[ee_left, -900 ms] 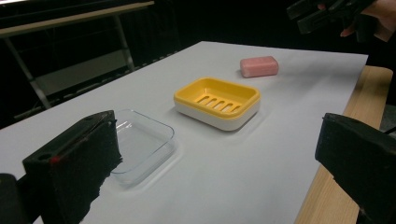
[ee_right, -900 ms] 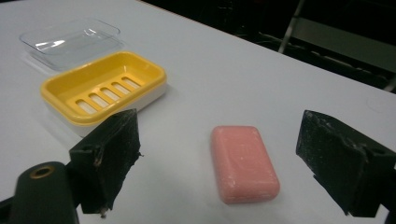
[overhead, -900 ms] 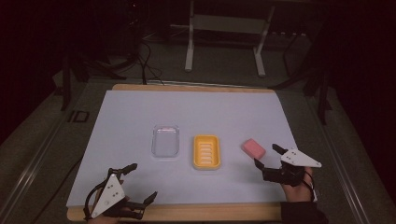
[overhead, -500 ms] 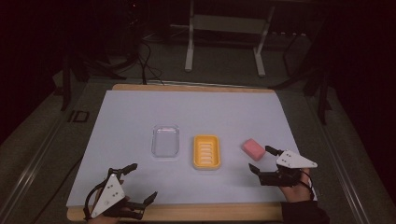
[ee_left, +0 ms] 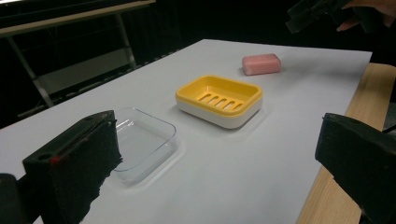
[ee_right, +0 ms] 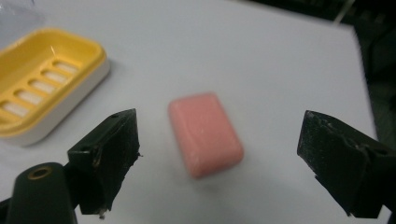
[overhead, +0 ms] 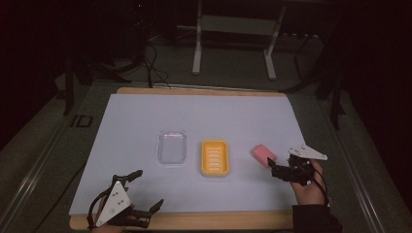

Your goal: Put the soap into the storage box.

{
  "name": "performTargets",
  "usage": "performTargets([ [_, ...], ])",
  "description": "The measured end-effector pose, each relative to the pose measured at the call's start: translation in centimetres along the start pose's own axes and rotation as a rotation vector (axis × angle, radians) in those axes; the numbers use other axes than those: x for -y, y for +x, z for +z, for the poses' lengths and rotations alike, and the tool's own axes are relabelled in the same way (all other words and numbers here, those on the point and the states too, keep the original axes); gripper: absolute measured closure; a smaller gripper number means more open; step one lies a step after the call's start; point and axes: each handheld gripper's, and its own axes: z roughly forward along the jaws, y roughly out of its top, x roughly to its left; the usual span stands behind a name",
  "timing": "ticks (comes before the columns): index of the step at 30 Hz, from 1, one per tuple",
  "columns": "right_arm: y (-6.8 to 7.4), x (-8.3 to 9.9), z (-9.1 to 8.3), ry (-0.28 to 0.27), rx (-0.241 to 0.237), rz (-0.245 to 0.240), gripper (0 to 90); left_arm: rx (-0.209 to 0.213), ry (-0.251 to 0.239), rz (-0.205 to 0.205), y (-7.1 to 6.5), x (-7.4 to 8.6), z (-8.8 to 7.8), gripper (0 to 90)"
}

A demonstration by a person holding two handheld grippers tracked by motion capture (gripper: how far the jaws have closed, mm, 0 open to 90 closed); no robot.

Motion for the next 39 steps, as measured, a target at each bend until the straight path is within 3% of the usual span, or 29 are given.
performTargets([
  [1, 0.0, 0.0, 0.0, 0.000, 0.000, 0.000, 12.4, 0.000, 0.000, 0.000, 0.0, 0.0, 0.0, 0.3],
  [2, -0.1, -0.3, 0.4, 0.082, 0.000, 0.024, 12.0, -0.002, 0.010, 0.005, 0.0, 0.1, 0.1, 0.3],
  [7, -0.7, -0.7, 0.6, 0.208, -0.028, 0.065, 13.9, -0.005, 0.011, 0.005, 0.0, 0.1, 0.1, 0.3],
  [11, -1.2, -0.8, 0.9, 0.315, -0.031, 0.053, 13.4, -0.006, 0.012, 0.006, 0.0, 0.1, 0.1, 0.3],
  [18, -1.8, -0.4, 1.4, 0.450, -0.057, 0.058, 14.4, -0.007, 0.015, 0.006, 0.0, 0.1, 0.2, 0.3],
  [25, -2.7, -0.7, 1.3, 0.603, -0.156, 0.177, 16.4, -0.010, 0.020, 0.011, 0.0, 0.2, 0.2, 0.3],
  [27, -2.8, -0.8, 1.2, 0.648, -0.179, 0.186, 16.4, -0.009, 0.020, 0.011, 0.0, 0.2, 0.2, 0.3],
  [32, -2.7, -0.6, 1.5, 0.763, -0.209, 0.179, 16.1, -0.009, 0.023, 0.013, 0.0, 0.2, 0.2, 0.3],
  [36, -2.5, -0.4, 1.7, 0.829, -0.252, 0.143, 16.1, -0.009, 0.023, 0.014, 0.0, 0.2, 0.2, 0.3],
  [37, -2.4, -0.4, 1.7, 0.848, -0.273, 0.115, 16.2, -0.008, 0.023, 0.014, 0.0, 0.2, 0.2, 0.3],
  [39, -2.2, -0.2, 1.9, 0.912, -0.308, 0.097, 16.2, -0.008, 0.023, 0.013, 0.0, 0.2, 0.2, 0.3],
])
